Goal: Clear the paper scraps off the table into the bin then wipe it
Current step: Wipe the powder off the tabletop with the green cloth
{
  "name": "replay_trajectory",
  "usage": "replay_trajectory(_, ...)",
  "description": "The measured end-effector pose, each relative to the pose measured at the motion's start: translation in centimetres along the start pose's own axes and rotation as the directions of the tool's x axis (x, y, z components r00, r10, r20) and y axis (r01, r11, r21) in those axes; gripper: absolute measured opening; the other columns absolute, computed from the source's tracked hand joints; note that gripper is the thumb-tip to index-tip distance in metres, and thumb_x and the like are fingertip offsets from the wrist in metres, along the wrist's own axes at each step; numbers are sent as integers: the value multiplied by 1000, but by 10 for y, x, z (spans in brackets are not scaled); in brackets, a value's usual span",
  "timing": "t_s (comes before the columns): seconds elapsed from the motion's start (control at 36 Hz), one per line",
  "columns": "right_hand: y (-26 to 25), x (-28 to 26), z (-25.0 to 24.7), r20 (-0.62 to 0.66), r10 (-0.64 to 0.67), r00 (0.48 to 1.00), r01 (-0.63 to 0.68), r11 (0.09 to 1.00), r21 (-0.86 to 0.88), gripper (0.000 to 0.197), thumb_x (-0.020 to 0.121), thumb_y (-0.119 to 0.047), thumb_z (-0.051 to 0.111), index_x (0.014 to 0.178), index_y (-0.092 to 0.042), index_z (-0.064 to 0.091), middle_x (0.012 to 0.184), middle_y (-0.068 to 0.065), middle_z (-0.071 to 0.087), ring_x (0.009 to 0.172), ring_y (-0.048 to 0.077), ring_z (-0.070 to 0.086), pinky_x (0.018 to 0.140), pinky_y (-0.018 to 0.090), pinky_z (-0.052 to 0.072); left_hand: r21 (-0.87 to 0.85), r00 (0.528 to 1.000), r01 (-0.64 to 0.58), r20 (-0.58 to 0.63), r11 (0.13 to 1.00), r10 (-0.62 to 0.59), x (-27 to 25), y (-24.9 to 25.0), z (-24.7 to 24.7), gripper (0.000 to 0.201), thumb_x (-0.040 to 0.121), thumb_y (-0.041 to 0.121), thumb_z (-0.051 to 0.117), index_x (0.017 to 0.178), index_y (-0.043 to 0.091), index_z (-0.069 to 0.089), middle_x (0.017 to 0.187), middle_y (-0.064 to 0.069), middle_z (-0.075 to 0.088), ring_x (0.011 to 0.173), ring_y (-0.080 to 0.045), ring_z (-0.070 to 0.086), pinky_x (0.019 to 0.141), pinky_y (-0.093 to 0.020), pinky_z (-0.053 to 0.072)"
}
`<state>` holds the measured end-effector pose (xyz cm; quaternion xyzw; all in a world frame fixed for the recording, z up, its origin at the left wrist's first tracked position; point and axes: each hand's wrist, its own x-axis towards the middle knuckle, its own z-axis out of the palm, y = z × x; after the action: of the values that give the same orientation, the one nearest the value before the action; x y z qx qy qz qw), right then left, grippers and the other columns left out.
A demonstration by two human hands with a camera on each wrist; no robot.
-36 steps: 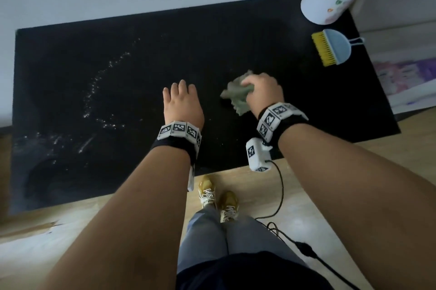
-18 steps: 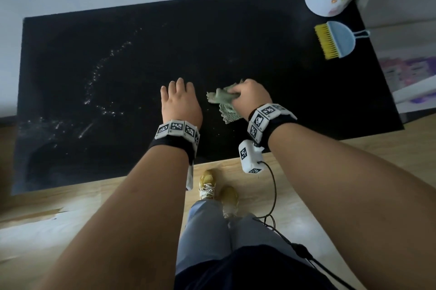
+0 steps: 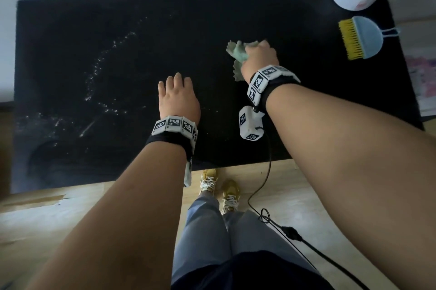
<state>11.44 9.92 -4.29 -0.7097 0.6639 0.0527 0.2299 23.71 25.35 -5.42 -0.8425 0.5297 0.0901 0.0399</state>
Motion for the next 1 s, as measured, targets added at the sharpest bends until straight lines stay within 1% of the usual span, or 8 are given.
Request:
replay_trajectory(0.06,-7,-2,-6,73,21,997,-30,993,113,58,93,-38,55,144,-17,36,140,9,41,126,29,48,96,37,44,-8,1000,13,3,1000,-13,-2,-3,0,47,97,21,46,142,10,38,153,-12,29,142,-29,25,120,-45,13)
replay_trajectory(0.11,-5,-7,-4,107,-78,991,70,995,75,62,89,-47,55,144,-23,38,136,9,47,123,31,51,99,41,44,-18,1000,22,5,1000,-22,-5,-4,-1,48,97,23,47,142,9,38,153,-12,29,142,-29,25,120,-45,13)
replay_trajectory(0.19,1,-27,4,170,-268,948,285,955,-82,39,89,-26,54,128,-25,55,130,3,49,120,29,50,97,39,42,-37,1000,25,-2,999,-25,-11,-3,-3,48,96,23,48,141,9,39,152,-12,30,142,-29,25,120,-45,13)
replay_trajectory(0.28,16,-54,22,69,-451,890,457,880,-129,32,85,-5,53,108,-24,66,127,-1,51,116,24,46,96,38,37,-45,1000,19,-10,999,-20,-20,2,-5,47,96,24,47,140,9,40,152,-12,31,141,-29,26,120,-45,13)
replay_trajectory(0.5,46,-106,48,11,-551,835,544,820,-179,18,84,-16,57,92,-27,69,110,-7,56,107,19,49,90,35,37,-54,999,12,-45,998,-15,-49,12,-5,45,96,18,42,141,11,39,153,-11,30,142,-29,25,119,-46,14)
replay_trajectory(0.67,64,-129,40,65,-467,882,471,873,-123,19,85,-16,57,91,-28,70,110,-6,59,107,18,52,92,36,41,-58,999,-7,-52,998,4,-69,18,-4,45,96,16,40,141,11,38,153,-10,29,142,-29,24,120,-45,13)
replay_trajectory(0.83,93,-128,4,-79,-249,965,239,964,-118,31,88,-18,54,115,-28,67,124,3,54,115,26,49,97,41,42,-73,998,-36,-54,997,32,-78,22,-4,46,97,16,40,143,11,36,154,-10,27,143,-28,22,120,-45,12)
replay_trajectory(1.0,114,-141,17,20,-13,1000,15,994,-111,46,89,-20,60,134,-26,53,146,9,33,129,30,38,102,42,41,-62,997,-76,-30,995,74,-83,13,1,47,94,14,42,141,12,38,153,-10,28,142,-29,24,119,-46,14)
